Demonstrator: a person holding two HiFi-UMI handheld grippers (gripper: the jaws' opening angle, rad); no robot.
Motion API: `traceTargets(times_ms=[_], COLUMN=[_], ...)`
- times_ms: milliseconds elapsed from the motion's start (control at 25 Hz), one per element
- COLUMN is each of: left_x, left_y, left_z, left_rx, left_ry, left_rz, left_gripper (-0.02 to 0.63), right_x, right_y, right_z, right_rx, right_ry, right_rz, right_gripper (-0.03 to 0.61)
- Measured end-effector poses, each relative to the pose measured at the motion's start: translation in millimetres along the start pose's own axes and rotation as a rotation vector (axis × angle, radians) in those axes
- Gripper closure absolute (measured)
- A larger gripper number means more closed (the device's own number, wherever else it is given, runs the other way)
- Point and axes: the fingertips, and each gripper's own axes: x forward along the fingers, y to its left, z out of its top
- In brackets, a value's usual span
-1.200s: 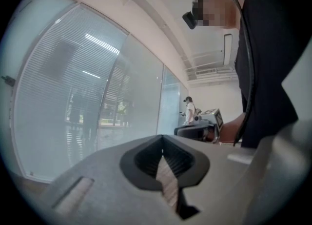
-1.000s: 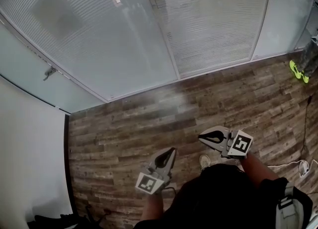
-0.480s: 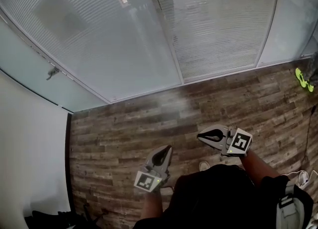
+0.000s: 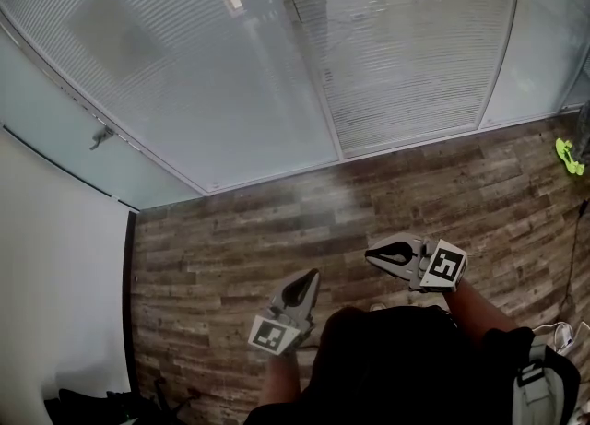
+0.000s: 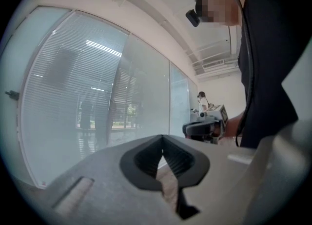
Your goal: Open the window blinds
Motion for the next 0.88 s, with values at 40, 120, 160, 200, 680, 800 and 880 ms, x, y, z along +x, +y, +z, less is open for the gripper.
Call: traceTargets(times_ms=[40,120,160,200,680,800,880], left_x=[1.0,2.1,2.4,2.6,5.6,7.3,11.8], left_y=[-1.1,-2.7,-3.5,-4.4,-12.3,-11.5,-7.9], left_z=[1.0,2.9,3.5,3.8,5.6,3.7,3.5], left_rx=[0.002,0.004,0.006,0.008,0.026,0.029,0.028], left_ry=[-0.002,-0.005,-0.005,-0.004,-0.002,0.004,0.009], left_rz=[-0.002,-0.004,-0.004,-0.004,-0.023,-0.028,-0.032], left_gripper=[0.609,0.609,0.609,0.609,0.609,0.609,0.609], right_x=[-0.8,-2.2,-3.2,-4.5,-4.5,-5.2,-5.7], right_y=[0.0,0.1,0.3,0.8,3.9,4.6,0.7], right_z=[0.9,2.2,2.4,2.4,0.0,-1.4,-0.1], right_rx=[-0.004,-0.011,-0.011,-0.005,-0.026,-0.027,-0.032], right_ry=[-0.002,-0.005,-0.004,-0.005,-0.008,-0.008,-0.012], right_rz=[0.0,-0.002,-0.003,-0.005,0.005,0.003,-0.007], right_gripper=[0.572,0.572,0.572,0.572,0.572,0.572,0.572])
